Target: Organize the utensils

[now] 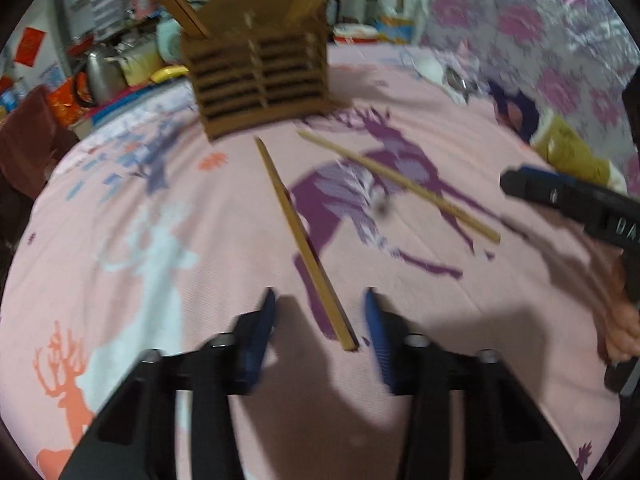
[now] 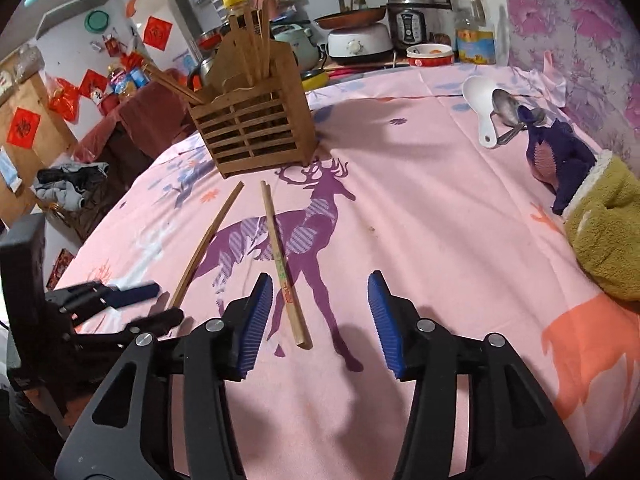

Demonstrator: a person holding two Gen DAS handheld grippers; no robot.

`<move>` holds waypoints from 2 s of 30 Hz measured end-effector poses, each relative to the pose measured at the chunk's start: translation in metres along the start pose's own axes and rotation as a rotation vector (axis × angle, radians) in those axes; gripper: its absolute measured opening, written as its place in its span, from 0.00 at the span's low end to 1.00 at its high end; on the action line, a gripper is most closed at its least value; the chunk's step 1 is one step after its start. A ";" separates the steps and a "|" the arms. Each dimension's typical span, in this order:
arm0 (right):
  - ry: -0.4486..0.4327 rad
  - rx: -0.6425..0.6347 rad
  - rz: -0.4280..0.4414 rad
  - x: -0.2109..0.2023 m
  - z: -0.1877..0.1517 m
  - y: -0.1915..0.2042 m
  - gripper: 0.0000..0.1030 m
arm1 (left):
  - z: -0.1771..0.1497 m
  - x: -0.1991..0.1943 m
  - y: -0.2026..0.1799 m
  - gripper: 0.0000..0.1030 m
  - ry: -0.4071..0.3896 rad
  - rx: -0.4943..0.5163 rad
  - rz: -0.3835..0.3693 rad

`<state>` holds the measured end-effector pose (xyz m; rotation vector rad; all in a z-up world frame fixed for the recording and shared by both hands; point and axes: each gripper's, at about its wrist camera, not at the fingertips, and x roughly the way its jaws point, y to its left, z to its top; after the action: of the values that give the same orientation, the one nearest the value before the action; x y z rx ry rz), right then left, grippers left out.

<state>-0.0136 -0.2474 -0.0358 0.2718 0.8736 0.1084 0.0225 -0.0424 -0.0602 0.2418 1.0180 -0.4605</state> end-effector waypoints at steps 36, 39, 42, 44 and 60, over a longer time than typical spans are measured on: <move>0.107 -0.186 -0.050 0.021 -0.016 0.031 0.40 | -0.006 -0.027 0.058 0.06 -0.067 -0.189 0.106; 0.158 -0.172 -0.052 0.029 -0.018 0.028 0.24 | -0.006 -0.023 0.059 0.06 -0.053 -0.193 0.103; 0.159 -0.174 -0.054 0.030 -0.018 0.028 0.09 | -0.007 -0.014 0.060 0.06 -0.009 -0.194 0.101; 0.159 -0.186 -0.051 0.029 -0.019 0.031 0.07 | -0.008 -0.008 0.061 0.06 0.011 -0.195 0.102; 0.147 -0.185 -0.037 0.027 -0.019 0.030 0.06 | -0.004 -0.027 0.057 0.06 -0.068 -0.185 0.099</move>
<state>-0.0100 -0.2092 -0.0589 0.0751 1.0068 0.1752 0.0347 0.0164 -0.0401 0.1095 0.9711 -0.2810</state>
